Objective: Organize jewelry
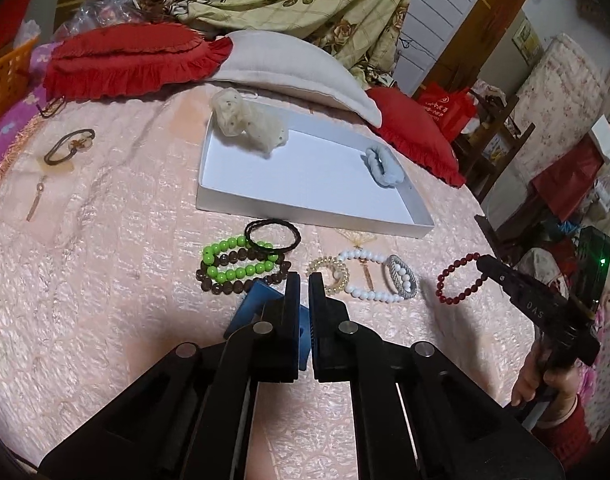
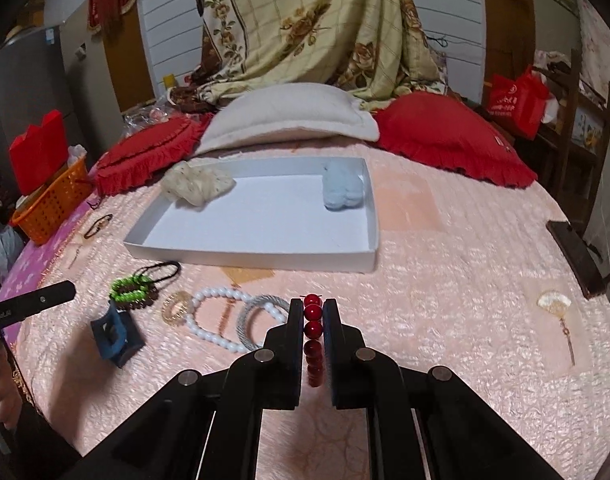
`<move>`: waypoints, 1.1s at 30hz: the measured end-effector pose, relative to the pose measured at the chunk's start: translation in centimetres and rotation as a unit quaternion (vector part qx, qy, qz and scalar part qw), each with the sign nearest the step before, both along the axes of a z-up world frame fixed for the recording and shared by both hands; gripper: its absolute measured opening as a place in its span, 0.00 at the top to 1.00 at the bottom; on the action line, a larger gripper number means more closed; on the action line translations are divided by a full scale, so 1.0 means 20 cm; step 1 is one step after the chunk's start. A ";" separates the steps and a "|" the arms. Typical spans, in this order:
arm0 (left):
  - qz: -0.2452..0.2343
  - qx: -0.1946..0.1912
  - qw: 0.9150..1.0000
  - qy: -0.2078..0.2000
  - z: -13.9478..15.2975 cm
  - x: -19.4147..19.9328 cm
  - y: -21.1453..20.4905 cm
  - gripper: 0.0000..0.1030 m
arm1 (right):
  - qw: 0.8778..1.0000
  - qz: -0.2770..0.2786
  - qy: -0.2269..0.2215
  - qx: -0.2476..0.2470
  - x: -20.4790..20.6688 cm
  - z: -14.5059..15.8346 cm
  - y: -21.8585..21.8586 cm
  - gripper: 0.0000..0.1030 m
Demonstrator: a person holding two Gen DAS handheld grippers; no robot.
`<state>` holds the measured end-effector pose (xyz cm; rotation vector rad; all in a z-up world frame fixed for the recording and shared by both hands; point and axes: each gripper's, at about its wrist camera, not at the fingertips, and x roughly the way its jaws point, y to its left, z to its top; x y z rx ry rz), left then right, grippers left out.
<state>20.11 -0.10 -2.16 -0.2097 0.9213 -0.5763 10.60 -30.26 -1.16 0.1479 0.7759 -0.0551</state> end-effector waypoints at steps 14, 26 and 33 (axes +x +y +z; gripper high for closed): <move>0.013 0.011 0.998 0.061 -0.24 0.04 0.01 0.38 | 0.997 0.017 0.035 0.060 0.02 -0.16 0.03 0.91; -0.024 0.051 0.998 0.006 -0.23 -0.03 -0.11 0.37 | 0.996 0.027 0.042 0.071 0.01 -0.20 0.05 0.91; -0.094 0.077 0.992 -0.039 -0.18 0.01 -0.19 0.25 | 0.995 0.030 0.050 0.076 0.02 -0.21 0.05 0.91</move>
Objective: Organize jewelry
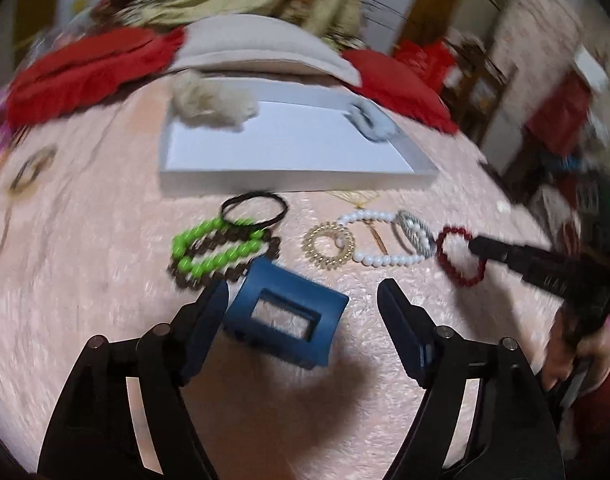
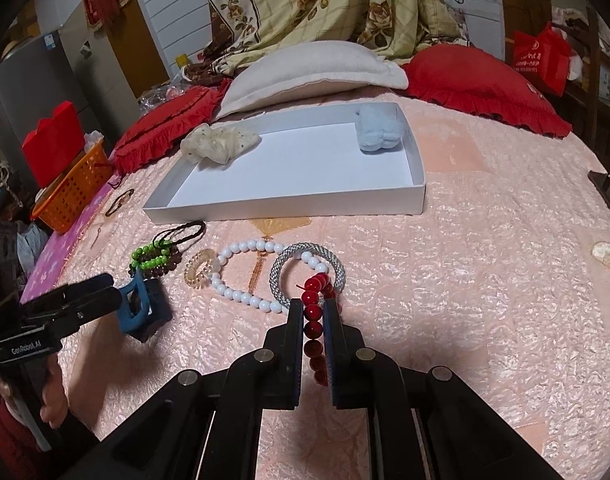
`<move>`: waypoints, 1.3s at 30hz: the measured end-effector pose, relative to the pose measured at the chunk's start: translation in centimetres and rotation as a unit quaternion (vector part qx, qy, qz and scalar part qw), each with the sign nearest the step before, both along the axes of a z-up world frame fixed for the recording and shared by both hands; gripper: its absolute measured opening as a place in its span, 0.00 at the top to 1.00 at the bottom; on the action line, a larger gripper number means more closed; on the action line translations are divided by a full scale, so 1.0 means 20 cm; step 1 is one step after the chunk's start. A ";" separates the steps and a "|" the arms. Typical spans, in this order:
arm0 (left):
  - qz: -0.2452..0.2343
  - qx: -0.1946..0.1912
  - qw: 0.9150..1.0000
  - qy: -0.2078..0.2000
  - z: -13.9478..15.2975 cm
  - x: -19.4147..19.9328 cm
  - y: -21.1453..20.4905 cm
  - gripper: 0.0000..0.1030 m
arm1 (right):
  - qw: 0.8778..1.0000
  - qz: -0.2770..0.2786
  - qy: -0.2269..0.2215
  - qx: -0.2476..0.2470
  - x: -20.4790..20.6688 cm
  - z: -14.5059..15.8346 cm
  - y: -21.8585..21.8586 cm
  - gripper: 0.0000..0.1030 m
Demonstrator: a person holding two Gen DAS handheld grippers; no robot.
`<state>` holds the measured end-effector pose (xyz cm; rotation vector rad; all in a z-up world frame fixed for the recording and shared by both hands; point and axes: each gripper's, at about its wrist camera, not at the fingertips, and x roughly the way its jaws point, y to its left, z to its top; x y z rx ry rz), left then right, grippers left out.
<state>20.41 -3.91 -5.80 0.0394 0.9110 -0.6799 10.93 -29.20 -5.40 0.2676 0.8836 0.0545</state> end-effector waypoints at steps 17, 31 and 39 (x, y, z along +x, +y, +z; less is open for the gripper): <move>-0.014 0.103 0.994 -0.041 -0.08 -0.06 -0.11 0.39 | 1.000 0.001 0.004 0.003 0.00 -0.02 0.01 0.91; 0.028 0.020 0.999 0.009 0.00 0.00 0.08 0.79 | 1.000 0.008 -0.006 0.017 0.00 0.03 0.00 0.91; 0.061 -0.011 0.998 -0.003 0.01 0.00 0.14 0.27 | 0.999 0.016 0.004 0.029 -0.01 -0.01 0.02 0.91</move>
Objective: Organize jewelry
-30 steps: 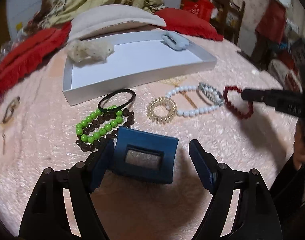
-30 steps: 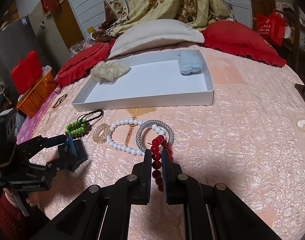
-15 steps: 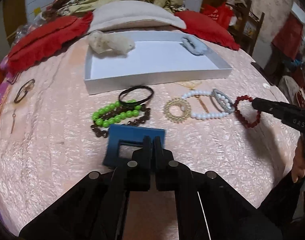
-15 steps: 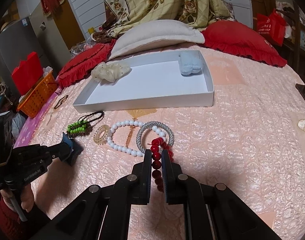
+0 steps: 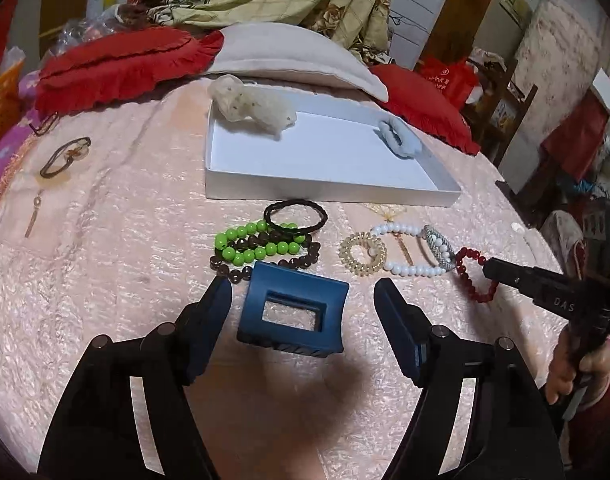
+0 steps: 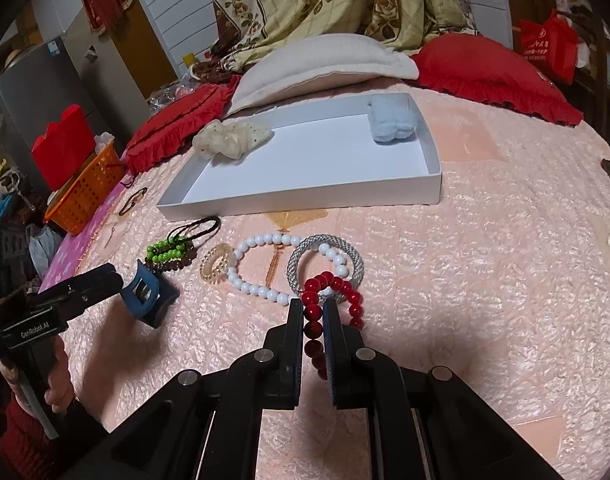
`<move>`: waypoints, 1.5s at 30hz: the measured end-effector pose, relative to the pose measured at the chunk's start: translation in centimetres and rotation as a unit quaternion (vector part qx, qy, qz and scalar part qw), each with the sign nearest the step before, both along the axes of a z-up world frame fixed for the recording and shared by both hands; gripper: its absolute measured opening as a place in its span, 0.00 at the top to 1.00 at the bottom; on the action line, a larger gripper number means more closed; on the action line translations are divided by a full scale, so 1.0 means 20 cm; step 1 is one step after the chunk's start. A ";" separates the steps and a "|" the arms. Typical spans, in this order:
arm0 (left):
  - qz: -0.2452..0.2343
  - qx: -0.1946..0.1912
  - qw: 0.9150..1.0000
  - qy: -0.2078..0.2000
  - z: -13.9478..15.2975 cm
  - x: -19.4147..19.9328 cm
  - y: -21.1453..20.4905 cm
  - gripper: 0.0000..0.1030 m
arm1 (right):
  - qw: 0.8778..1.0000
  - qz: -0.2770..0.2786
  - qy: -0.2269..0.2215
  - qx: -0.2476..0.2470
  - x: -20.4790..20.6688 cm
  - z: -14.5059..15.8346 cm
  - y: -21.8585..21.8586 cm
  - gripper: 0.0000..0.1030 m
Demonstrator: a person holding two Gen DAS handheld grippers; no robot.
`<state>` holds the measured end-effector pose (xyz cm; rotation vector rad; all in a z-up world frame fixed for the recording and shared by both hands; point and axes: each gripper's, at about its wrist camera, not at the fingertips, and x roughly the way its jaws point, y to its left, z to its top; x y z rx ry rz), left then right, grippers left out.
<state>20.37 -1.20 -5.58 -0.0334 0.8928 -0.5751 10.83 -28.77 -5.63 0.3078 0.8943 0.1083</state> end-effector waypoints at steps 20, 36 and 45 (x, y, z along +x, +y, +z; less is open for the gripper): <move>-0.017 0.209 0.972 -0.102 -0.13 -0.09 -0.21 0.67 | 1.000 0.004 0.010 0.004 0.02 -0.05 0.03 0.91; 0.046 0.072 0.994 -0.073 0.19 -0.04 0.00 0.77 | 1.000 0.011 -0.015 -0.011 0.02 0.06 0.02 0.91; 0.052 0.045 0.996 -0.062 0.36 0.26 -0.07 0.77 | 0.997 0.018 -0.051 0.055 0.24 0.28 -0.07 0.91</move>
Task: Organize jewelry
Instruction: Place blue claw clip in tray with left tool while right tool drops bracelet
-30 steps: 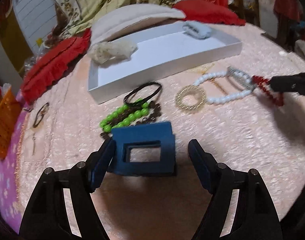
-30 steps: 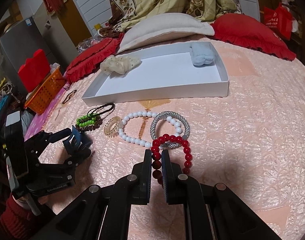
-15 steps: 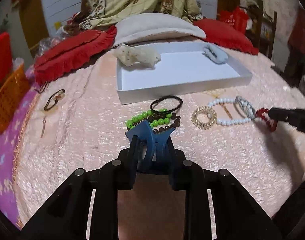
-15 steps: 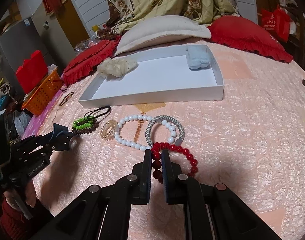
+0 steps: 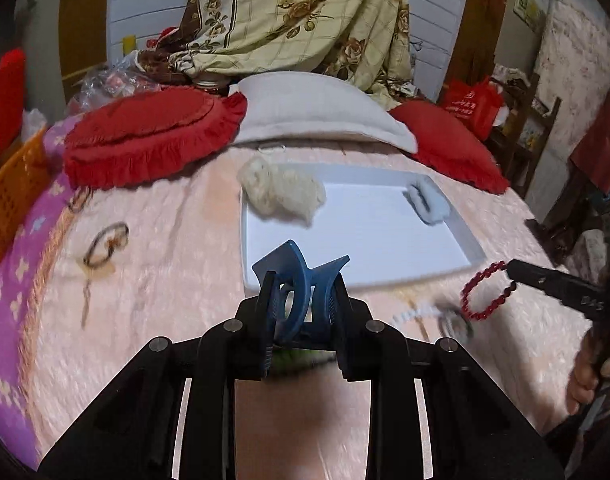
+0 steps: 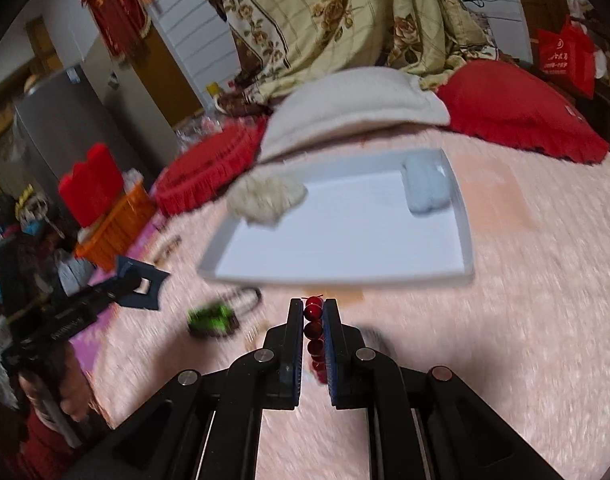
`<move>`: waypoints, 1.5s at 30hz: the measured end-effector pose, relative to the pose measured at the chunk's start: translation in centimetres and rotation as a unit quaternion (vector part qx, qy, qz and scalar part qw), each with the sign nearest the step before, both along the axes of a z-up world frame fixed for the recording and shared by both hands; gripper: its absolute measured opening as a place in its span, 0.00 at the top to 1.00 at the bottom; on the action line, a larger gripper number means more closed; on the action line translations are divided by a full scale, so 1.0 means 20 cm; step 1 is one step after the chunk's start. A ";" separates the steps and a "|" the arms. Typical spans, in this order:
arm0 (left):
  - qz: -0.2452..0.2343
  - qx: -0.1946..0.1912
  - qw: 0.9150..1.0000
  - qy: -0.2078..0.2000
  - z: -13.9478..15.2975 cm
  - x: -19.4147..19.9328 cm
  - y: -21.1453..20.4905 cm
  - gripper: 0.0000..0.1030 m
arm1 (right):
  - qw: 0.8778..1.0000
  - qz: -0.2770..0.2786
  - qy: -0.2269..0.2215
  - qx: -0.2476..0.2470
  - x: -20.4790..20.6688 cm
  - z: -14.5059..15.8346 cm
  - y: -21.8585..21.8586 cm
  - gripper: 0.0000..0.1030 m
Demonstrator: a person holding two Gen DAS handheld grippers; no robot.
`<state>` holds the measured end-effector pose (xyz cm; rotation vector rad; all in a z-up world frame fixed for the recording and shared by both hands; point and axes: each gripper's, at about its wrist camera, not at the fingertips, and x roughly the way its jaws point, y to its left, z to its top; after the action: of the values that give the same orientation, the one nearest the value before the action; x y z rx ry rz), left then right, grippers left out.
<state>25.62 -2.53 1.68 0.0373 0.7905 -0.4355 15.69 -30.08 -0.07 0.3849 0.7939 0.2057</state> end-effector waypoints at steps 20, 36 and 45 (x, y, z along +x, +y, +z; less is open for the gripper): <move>-0.022 0.053 0.995 0.080 -0.24 0.65 -0.45 0.77 | 0.996 -0.028 0.082 0.012 1.00 -0.20 0.01 0.91; -0.033 0.005 0.992 0.119 -0.28 0.82 -0.59 0.50 | 0.988 -0.093 0.117 0.029 1.02 -0.35 -0.32 0.63; -0.015 -0.012 0.996 0.086 -0.07 0.65 -0.44 0.50 | 0.993 -0.081 0.073 0.037 0.79 -0.14 -0.30 0.60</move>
<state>38.70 -11.32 0.28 -0.0102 0.9557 -0.4811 31.51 -36.10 -2.93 0.5362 0.8967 0.0551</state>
